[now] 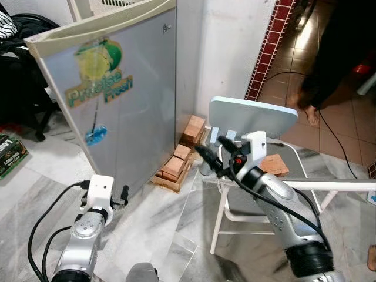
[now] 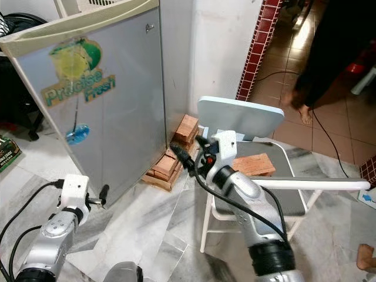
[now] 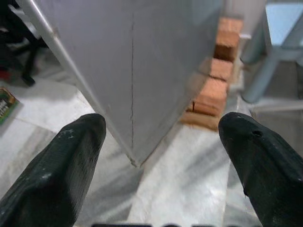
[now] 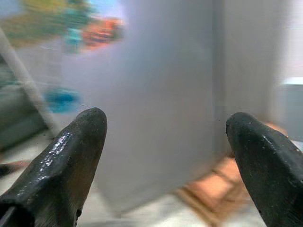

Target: Restocking fridge

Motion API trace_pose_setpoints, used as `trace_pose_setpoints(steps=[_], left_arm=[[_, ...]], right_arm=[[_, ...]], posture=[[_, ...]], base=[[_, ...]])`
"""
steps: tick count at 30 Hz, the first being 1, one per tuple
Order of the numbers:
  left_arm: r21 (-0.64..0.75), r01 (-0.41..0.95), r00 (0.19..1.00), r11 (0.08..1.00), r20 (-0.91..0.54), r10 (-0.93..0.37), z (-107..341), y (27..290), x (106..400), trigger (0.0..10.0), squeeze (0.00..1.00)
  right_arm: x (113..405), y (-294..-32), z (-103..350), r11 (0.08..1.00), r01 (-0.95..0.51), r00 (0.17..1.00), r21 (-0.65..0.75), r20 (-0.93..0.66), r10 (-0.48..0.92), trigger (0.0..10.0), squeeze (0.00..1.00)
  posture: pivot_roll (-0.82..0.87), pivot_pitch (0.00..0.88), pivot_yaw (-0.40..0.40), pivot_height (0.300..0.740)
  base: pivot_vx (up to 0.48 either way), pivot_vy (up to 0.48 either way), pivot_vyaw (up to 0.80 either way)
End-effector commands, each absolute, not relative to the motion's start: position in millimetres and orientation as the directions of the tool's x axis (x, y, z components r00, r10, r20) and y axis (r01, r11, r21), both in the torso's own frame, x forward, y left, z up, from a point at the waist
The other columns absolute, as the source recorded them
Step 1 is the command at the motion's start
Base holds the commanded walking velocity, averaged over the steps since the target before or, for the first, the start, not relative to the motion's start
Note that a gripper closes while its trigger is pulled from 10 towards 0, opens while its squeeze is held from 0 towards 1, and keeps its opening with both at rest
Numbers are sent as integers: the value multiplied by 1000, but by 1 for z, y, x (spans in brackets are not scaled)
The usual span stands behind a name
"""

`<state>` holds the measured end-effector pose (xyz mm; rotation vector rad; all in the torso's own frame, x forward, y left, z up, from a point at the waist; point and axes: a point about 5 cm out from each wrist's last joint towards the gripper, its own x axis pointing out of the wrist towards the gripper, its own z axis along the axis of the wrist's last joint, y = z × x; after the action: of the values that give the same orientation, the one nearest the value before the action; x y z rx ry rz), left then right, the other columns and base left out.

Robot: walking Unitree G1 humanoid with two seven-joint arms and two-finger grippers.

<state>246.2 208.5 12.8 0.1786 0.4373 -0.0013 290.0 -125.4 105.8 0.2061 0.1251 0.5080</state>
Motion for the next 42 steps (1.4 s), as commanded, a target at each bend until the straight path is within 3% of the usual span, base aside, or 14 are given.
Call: trace_pose_setpoints(steps=[1, 6, 9, 23, 33, 42], left_arm=[[178, 20, 911, 984, -408, 55, 15, 213, 248, 10000, 0], [199, 0, 921, 980, -382, 78, 18, 219, 251, 10000, 0], [179, -33, 925, 983, -367, 98, 20, 223, 254, 10000, 0], [202, -137, 910, 970, -361, 204, 19, 242, 255, 10000, 0], [175, -109, 912, 979, -374, 168, 13, 230, 251, 10000, 0], [180, -112, 899, 977, -400, 177, 9, 228, 249, 10000, 0]], right_arm=[[294, -131, 106, 889, -413, 898, 198, -74, 434, 10000, 0], [294, -131, 97, 928, -343, 931, 143, -76, 356, 10000, 0], [292, -127, 97, 918, -371, 922, 141, -58, 382, 10000, 0], [296, -118, 96, 919, -376, 924, 117, -27, 381, 10000, 0], [297, -110, 95, 909, -399, 914, 123, -21, 405, 10000, 0], [286, -81, 102, 751, -627, 771, 207, 23, 637, 10000, 0]], posture=[[110, 0, -25, 740], [101, 0, -25, 740], [101, 0, -25, 740], [107, 0, -27, 740], [111, 0, -29, 740], [115, 0, -32, 740]], base=[[0, 0, 0], [67, 128, 0], [346, 331, 0], [359, 320, 745], [216, 185, 641], [0, 0, 491]])
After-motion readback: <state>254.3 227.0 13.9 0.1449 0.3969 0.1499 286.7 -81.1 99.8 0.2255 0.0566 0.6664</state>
